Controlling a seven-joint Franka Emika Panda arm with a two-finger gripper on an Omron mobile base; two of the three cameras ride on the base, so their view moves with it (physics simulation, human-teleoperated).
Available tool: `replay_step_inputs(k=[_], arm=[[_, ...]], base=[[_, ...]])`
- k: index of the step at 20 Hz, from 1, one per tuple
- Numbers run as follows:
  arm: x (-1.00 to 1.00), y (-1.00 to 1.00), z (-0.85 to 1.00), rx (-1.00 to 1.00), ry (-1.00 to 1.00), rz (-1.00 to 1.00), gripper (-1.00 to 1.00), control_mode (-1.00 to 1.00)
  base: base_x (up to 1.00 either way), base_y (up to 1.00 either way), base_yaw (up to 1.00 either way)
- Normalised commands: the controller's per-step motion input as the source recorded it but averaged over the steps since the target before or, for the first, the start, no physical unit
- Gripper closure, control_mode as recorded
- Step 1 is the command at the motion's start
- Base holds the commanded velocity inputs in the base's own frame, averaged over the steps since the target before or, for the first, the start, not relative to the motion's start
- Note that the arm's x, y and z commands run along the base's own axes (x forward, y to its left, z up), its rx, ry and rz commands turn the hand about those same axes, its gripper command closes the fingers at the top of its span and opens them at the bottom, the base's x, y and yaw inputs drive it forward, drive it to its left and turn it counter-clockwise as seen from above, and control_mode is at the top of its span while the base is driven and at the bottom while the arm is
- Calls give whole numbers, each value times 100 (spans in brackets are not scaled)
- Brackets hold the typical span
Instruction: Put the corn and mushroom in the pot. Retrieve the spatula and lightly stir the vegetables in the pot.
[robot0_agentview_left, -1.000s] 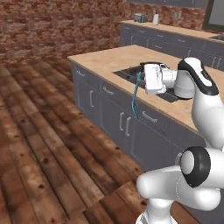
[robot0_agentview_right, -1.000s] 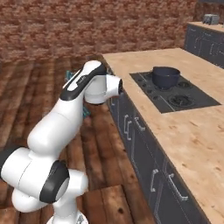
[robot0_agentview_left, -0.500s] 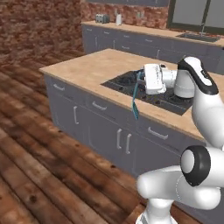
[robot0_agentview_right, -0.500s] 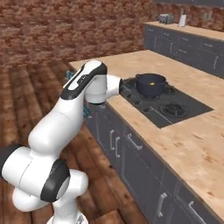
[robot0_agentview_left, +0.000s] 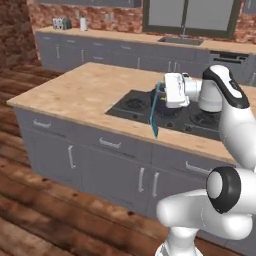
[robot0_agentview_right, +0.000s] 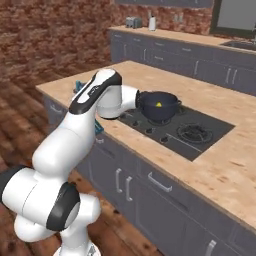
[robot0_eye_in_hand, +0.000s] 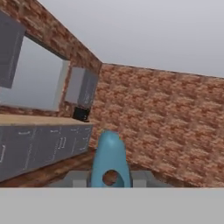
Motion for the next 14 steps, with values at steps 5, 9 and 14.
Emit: replay_step_inputs(k=[5,9,14], arm=[[0,0,0,0,0,0,100,100],[0,0,0,0,0,0,100,100],[0,0,0,0,0,0,100,100]], base=[[74,65,-53],[74,56,-62],[68,58,-59]])
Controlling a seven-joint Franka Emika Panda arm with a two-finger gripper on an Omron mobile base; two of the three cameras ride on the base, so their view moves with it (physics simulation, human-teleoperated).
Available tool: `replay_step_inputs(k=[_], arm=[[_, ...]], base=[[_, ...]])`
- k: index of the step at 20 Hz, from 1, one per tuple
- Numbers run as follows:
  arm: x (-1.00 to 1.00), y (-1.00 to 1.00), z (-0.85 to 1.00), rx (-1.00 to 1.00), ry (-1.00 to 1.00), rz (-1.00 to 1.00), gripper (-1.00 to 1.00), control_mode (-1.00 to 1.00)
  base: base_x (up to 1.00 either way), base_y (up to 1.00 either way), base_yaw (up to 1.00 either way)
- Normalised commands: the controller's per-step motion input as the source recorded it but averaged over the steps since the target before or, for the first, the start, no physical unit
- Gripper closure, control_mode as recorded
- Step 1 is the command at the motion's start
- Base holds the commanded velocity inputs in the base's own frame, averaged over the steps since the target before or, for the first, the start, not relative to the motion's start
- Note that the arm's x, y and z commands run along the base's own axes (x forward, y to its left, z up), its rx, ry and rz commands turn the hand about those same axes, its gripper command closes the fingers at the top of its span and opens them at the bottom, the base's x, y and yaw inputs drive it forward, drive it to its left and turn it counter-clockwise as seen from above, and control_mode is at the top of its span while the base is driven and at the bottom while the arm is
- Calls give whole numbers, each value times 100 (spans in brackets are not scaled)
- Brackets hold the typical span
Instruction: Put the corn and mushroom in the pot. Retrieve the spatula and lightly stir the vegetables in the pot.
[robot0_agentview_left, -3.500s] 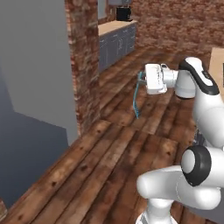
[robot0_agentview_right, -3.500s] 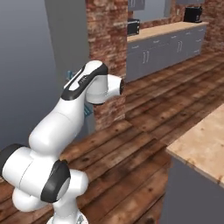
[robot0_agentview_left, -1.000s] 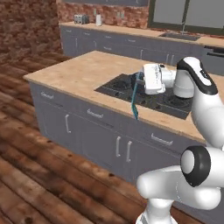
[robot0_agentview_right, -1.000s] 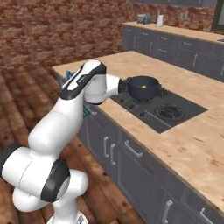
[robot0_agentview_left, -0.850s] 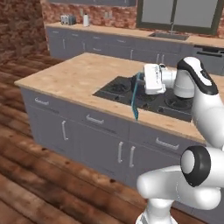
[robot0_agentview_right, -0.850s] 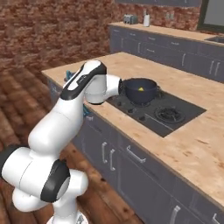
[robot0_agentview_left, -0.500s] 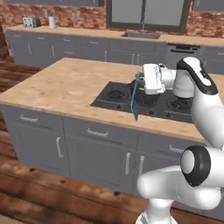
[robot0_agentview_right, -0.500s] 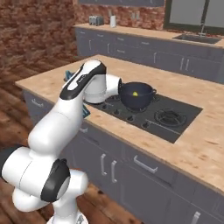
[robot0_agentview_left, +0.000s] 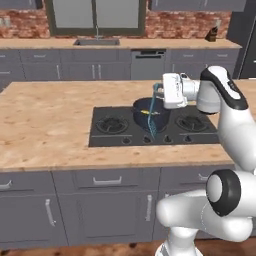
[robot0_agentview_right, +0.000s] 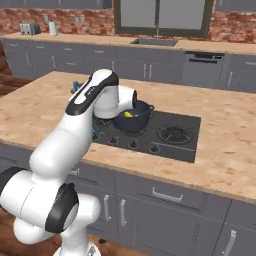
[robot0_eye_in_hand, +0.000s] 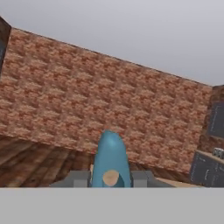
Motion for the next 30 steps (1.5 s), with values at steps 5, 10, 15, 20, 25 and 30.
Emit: replay_step_inputs(k=[5,10,15,20,25,30], arm=[[0,0,0,0,0,0,100,100],[0,0,0,0,0,0,100,100],[0,0,0,0,0,0,100,100],[0,0,0,0,0,0,100,100],[0,0,0,0,0,0,100,100],[0,0,0,0,0,0,100,100]], base=[[53,67,-39],[52,39,-22],[57,5,0],[52,0,5],[55,0,1],[13,1,0]])
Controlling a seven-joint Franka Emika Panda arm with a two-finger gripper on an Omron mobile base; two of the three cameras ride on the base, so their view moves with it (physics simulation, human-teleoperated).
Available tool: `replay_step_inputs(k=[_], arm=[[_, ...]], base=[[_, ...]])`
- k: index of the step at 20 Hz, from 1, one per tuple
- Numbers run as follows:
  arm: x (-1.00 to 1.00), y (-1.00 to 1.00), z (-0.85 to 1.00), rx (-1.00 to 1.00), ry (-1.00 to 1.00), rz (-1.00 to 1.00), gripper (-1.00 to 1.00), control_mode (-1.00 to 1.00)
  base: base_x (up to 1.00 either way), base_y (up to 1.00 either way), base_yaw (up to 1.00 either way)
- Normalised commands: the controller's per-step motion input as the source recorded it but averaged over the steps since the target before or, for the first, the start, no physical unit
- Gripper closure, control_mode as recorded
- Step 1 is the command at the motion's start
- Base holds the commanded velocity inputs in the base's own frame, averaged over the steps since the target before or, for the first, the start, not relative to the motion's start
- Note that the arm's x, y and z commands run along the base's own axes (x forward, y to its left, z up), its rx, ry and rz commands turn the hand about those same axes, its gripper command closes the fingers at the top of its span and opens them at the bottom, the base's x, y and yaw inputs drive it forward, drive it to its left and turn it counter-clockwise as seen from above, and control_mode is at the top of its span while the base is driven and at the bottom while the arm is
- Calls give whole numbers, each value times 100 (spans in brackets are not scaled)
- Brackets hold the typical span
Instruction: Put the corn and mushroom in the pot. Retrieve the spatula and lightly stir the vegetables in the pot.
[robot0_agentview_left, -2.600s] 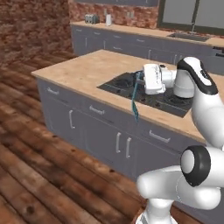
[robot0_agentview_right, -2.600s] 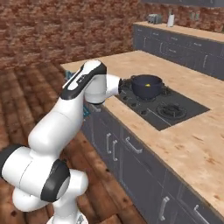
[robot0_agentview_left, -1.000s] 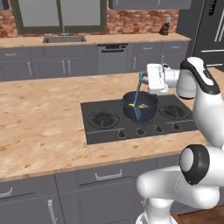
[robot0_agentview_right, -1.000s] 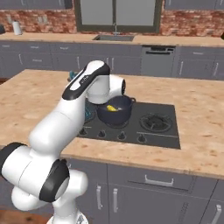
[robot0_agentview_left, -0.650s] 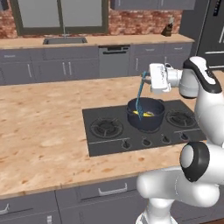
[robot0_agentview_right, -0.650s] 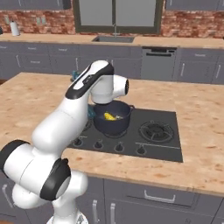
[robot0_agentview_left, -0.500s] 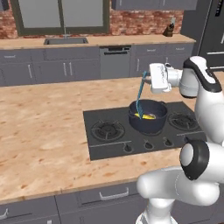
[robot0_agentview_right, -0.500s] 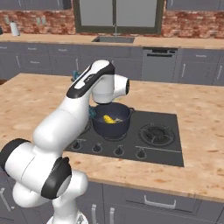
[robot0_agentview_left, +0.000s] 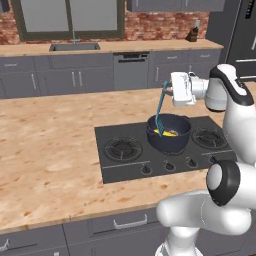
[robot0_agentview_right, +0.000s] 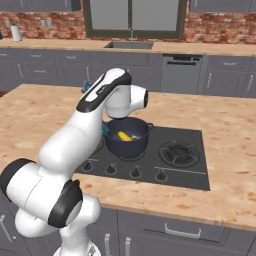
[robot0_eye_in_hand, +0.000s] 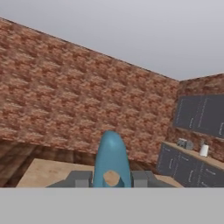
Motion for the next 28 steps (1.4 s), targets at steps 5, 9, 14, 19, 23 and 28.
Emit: replay_step_inputs(k=[5,9,14,19,23,28], arm=[[0,0,0,0,0,0,100,100],[0,0,0,0,0,0,100,100],[18,-14,5,8,-16,-2,100,-100],[34,-40,10,12,-23,0,100,-100],[39,-49,-3,0,1,0,100,-100],[41,-46,-7,0,26,0,100,-100]], base=[[0,0,0],[0,0,0],[1,-1,-1],[0,0,0],[0,0,0],[0,0,0]])
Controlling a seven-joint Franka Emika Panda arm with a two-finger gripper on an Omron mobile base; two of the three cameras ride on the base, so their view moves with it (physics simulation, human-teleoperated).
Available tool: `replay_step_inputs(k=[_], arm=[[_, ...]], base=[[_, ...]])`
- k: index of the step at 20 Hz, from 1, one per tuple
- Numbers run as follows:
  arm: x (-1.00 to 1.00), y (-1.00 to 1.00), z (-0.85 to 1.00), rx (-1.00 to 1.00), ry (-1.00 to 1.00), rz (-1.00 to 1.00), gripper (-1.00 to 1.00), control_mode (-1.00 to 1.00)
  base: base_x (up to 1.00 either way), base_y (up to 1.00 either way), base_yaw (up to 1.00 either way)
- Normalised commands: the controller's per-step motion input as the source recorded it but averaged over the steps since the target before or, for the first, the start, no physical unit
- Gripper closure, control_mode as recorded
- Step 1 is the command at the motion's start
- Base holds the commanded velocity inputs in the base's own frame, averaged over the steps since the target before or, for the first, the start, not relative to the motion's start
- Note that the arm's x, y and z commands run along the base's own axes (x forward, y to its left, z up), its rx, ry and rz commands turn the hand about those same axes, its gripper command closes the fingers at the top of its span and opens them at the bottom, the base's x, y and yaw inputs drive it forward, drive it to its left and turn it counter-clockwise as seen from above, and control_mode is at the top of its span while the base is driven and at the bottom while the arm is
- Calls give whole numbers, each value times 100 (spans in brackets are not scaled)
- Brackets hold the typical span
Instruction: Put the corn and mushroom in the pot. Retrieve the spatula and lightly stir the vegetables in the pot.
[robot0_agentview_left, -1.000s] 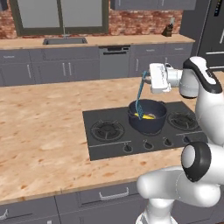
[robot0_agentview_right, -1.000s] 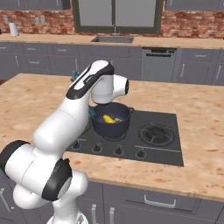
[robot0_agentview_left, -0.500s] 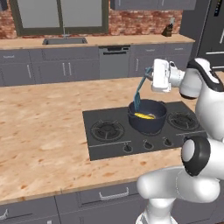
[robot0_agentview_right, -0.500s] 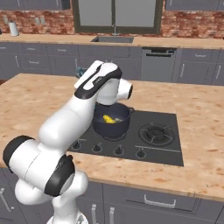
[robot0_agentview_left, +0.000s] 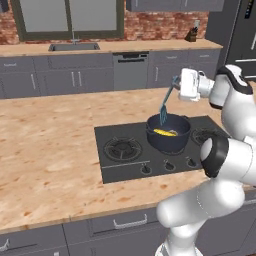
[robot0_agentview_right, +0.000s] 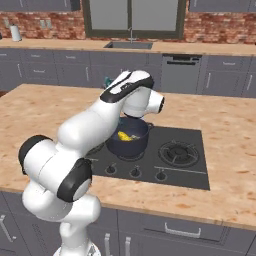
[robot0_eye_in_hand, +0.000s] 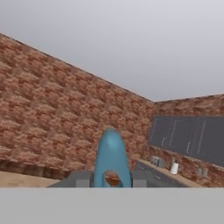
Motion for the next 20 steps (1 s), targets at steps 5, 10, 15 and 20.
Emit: replay_step_inputs(k=[5,10,15,20], arm=[[28,-23,-25,0,4,0,100,-100],[21,-13,-42,-5,-9,0,100,-100],[32,-3,-41,-7,-1,0,100,-100],[29,-11,-32,-3,0,0,100,-100]], base=[[0,0,0],[0,0,0],[0,0,0],[0,0,0]])
